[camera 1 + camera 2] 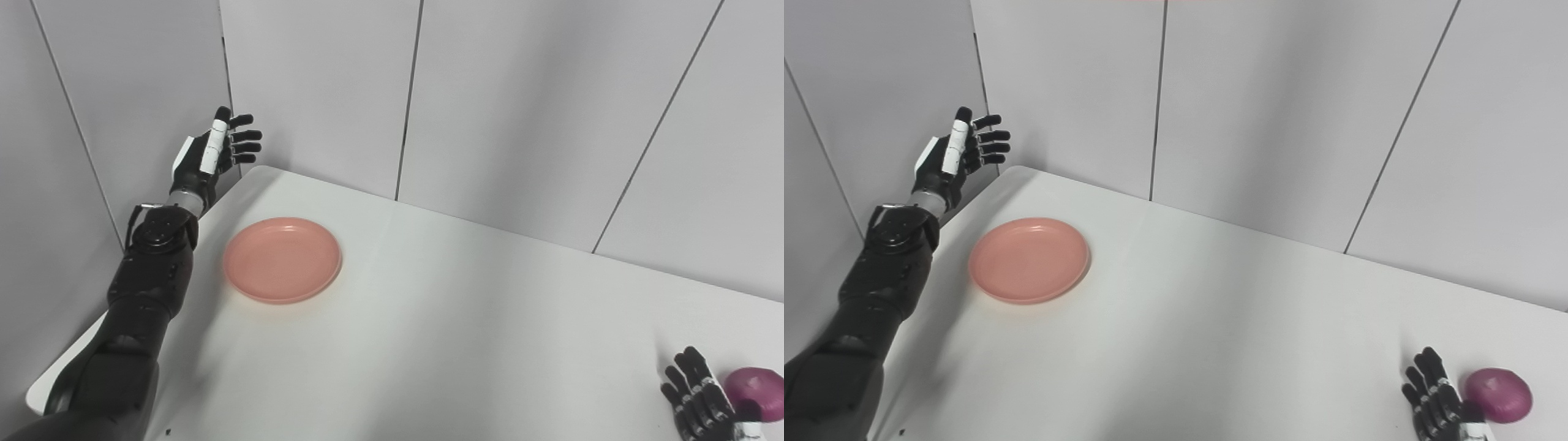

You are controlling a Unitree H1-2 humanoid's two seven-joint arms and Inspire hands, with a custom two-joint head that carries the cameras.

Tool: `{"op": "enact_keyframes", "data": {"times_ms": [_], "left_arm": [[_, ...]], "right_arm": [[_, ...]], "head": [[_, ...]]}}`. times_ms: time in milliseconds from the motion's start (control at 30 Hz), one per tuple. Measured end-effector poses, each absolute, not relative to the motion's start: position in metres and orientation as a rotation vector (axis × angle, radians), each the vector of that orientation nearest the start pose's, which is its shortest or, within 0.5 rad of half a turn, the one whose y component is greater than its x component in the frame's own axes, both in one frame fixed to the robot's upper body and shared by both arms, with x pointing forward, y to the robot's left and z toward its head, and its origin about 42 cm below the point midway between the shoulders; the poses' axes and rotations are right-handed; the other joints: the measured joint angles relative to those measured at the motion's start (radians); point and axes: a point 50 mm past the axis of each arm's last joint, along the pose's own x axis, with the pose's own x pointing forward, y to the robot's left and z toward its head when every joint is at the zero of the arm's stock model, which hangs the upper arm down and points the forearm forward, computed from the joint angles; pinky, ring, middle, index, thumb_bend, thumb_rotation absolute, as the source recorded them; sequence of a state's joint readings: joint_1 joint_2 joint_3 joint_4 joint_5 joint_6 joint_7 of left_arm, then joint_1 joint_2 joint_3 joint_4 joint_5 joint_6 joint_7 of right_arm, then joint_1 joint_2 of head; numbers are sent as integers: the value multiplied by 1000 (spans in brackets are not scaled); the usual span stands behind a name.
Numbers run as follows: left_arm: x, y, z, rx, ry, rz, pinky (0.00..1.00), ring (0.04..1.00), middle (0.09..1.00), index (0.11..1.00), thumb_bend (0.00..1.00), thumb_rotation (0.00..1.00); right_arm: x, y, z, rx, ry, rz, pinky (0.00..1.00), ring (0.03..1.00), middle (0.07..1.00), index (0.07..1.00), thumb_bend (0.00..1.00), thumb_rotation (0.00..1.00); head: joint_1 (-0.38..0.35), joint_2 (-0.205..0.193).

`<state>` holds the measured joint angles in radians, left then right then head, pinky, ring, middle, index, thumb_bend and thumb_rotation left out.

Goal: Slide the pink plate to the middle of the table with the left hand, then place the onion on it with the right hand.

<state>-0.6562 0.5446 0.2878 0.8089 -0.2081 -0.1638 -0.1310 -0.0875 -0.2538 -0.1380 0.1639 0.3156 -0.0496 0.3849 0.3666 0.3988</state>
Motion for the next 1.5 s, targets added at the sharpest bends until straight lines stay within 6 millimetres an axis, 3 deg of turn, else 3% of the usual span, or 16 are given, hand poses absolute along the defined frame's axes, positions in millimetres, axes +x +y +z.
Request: {"op": "enact_keyframes", "data": {"times_ms": [500, 1000, 1500], "left_arm": [[451, 473, 188, 76, -52, 305, 754, 785, 748, 794, 999, 1000], [443, 464, 149, 7, 17, 284, 697, 721, 708, 745, 1000, 1000], [432, 462, 135, 38, 2, 278, 693, 723, 723, 774, 1000, 1000]], "right_arm": [[307, -318, 101, 73, -29, 229, 1000, 1000, 1000, 1000, 947, 1000], [303, -318, 104, 66, -37, 223, 1000, 989, 984, 980, 981, 1000], [302, -318, 105, 65, -40, 222, 1000, 991, 989, 983, 996, 1000]], "head": [[-8, 18], [-18, 32], [-17, 44]]}}
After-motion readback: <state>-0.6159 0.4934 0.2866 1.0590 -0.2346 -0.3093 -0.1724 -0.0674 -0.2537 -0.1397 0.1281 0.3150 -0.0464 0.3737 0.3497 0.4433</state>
